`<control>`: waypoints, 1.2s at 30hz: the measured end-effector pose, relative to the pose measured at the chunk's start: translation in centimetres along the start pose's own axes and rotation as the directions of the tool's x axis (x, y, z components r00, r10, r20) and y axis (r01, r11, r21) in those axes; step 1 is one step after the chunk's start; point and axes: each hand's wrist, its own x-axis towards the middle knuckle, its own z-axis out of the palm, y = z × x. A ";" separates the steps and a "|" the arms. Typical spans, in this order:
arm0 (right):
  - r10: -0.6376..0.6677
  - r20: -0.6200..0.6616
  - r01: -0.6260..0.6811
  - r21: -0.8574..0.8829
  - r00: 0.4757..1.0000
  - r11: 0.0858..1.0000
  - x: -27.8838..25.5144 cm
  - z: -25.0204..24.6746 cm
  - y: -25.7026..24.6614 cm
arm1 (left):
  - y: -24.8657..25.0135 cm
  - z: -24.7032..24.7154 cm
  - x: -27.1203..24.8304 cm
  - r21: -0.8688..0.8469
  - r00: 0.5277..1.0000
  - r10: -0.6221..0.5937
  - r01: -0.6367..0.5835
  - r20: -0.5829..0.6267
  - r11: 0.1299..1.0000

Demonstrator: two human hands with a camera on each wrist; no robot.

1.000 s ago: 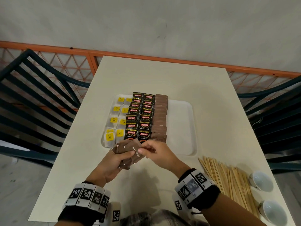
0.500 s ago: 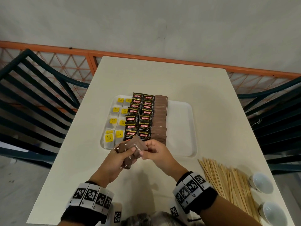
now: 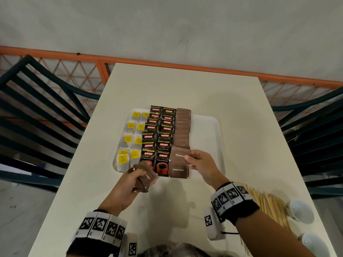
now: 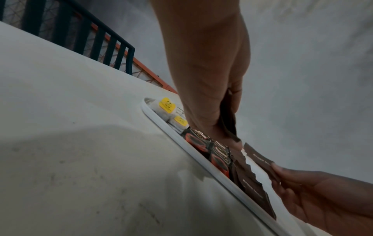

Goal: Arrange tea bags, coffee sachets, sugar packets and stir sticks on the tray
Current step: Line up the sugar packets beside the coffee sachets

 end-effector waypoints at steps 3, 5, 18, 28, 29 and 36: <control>0.011 -0.049 -0.016 -0.099 0.999 0.995 0.8 0.1 0.8 | -0.2 0.0 0.2 0.107 0.999 0.001 0.004 -0.043 0.994; -0.008 -0.097 -0.009 -0.176 0.995 0.984 1.3 0.2 1.4 | -0.2 0.0 0.2 0.148 0.999 0.002 0.005 -0.047 0.989; -0.305 -0.029 0.265 -0.426 0.952 0.865 -1.3 2.4 0.3 | -0.4 0.8 0.9 0.165 0.999 0.029 -0.025 -0.023 0.986; -0.148 0.289 0.207 -0.188 0.946 0.960 -2.2 4.9 -0.6 | -0.4 1.0 1.2 0.204 0.998 0.061 -0.056 -0.015 0.977; -0.159 0.270 0.209 -0.169 0.950 0.963 -2.2 4.9 -0.7 | -0.4 1.0 1.1 0.207 0.999 0.049 -0.047 -0.004 0.977; -0.076 0.281 0.101 -0.075 0.957 0.992 -2.5 5.2 0.5 | -0.5 1.0 1.4 0.164 1.000 0.018 -0.018 0.000 0.986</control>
